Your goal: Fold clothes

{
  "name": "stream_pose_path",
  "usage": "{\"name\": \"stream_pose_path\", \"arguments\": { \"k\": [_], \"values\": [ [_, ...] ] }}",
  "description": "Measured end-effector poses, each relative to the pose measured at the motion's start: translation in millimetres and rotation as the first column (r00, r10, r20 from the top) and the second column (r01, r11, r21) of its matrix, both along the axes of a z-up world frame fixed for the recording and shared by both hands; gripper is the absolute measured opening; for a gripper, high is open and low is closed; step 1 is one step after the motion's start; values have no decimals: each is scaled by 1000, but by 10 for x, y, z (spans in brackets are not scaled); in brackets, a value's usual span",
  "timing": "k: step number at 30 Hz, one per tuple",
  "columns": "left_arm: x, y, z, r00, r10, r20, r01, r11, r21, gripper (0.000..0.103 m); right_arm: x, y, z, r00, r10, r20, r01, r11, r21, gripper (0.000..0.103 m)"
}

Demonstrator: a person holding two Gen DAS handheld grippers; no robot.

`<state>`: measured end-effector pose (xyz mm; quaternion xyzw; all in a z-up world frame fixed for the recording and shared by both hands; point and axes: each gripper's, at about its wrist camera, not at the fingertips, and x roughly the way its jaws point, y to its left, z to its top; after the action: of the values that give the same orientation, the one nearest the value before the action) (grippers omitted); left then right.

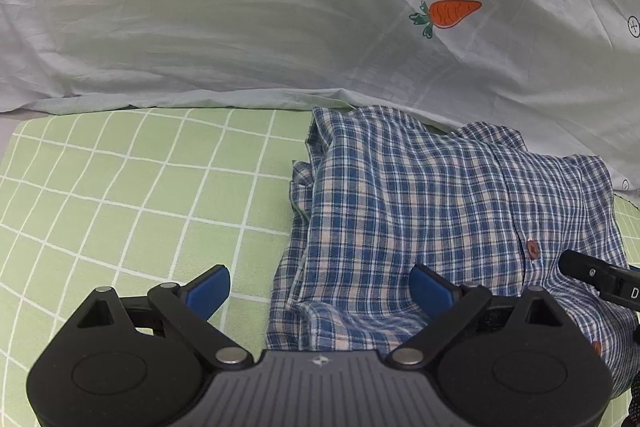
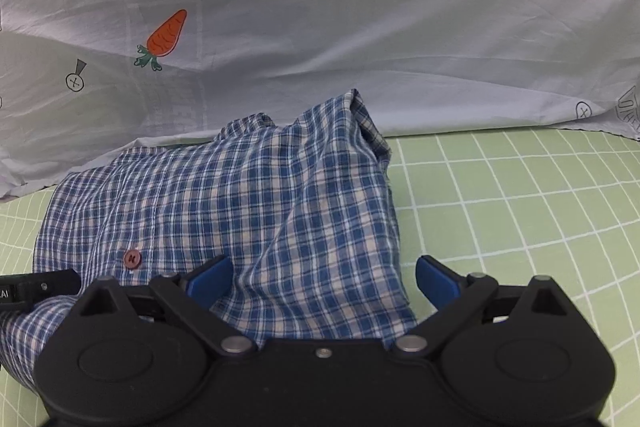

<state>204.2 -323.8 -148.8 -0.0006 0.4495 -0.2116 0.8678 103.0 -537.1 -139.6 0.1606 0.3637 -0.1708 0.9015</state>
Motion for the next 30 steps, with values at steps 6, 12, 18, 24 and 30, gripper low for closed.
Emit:
{"name": "stream_pose_path", "arguments": {
  "k": [6, 12, 18, 24, 30],
  "values": [
    [80, -27, -16, 999, 7, -52, -13, 992, -123, 71, 131, -144, -96, 999, 44, 13, -45, 987, 156, 98],
    [-149, -64, 1, 990, 19, -141, -49, 976, -210, 27, 187, 210, 1, 984, 177, 16, -177, 967, 184, 70],
    [-603, 68, 221, 983, -29, -181, -14, 973, -232, 20, -259, 514, 137, 978, 209, 14, -207, 955, 211, 33],
    [-1521, 299, 475, 975, -129, -179, 86, 969, -230, 20, -1287, 761, 328, 986, 167, 7, -164, 963, 216, 33],
    [-2213, 345, 596, 951, -255, -177, 205, 944, -260, 20, -2193, 972, 554, 996, 85, -20, -80, 979, 186, 33]
  ]
}}
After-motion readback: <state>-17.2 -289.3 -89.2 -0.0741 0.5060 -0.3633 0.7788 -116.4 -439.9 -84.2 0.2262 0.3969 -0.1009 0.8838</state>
